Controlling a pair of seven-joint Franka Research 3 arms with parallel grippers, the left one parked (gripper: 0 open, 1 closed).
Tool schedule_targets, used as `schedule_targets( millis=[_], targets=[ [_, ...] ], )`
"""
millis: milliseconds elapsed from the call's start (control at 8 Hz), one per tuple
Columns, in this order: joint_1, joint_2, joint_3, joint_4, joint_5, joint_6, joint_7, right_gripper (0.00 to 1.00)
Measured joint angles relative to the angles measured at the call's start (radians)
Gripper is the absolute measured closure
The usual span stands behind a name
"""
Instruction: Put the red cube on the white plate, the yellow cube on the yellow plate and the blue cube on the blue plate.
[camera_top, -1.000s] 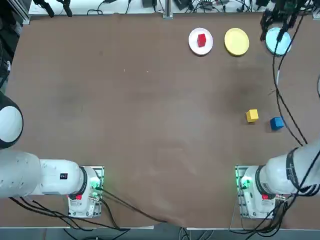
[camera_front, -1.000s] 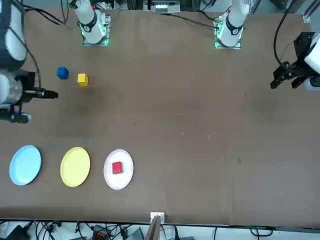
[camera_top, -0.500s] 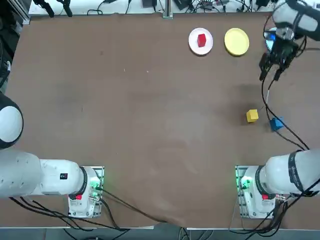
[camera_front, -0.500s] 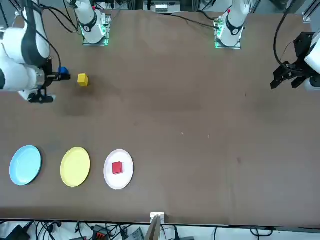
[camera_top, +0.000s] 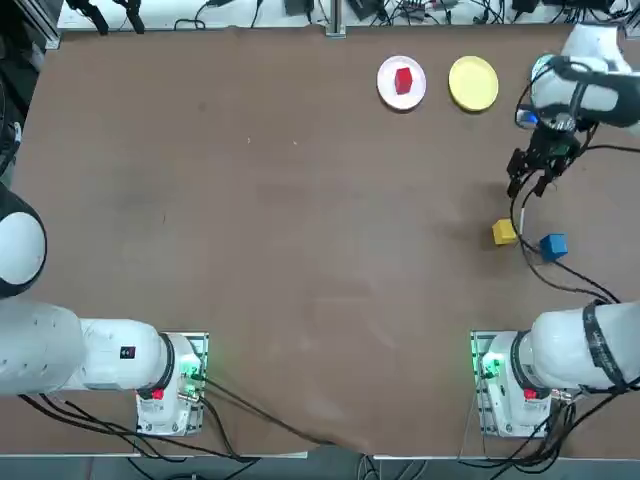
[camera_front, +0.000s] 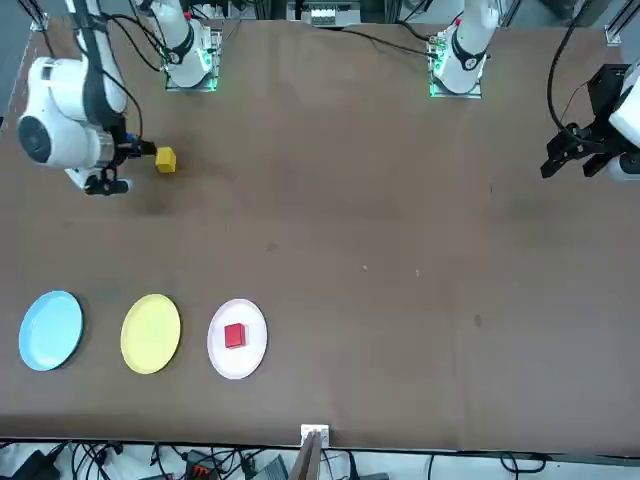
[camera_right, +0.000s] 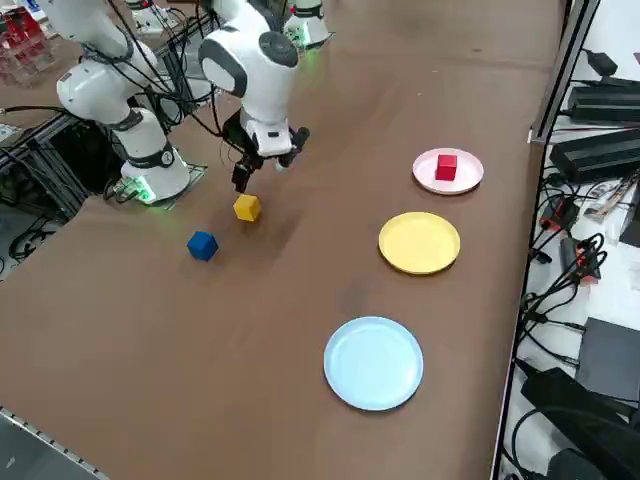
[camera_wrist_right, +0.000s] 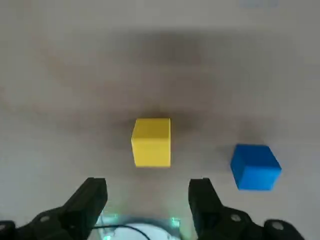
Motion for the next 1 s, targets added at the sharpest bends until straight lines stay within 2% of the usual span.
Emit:
schedule_targets(
  millis=[500,1000],
  targets=[
    [-0.001,-0.007,0.0,-0.228,0.0,0.342,0.003,0.0],
    [-0.002,-0.006,-0.001,-0.281,0.0,0.406,0.004,0.0]
  ],
)
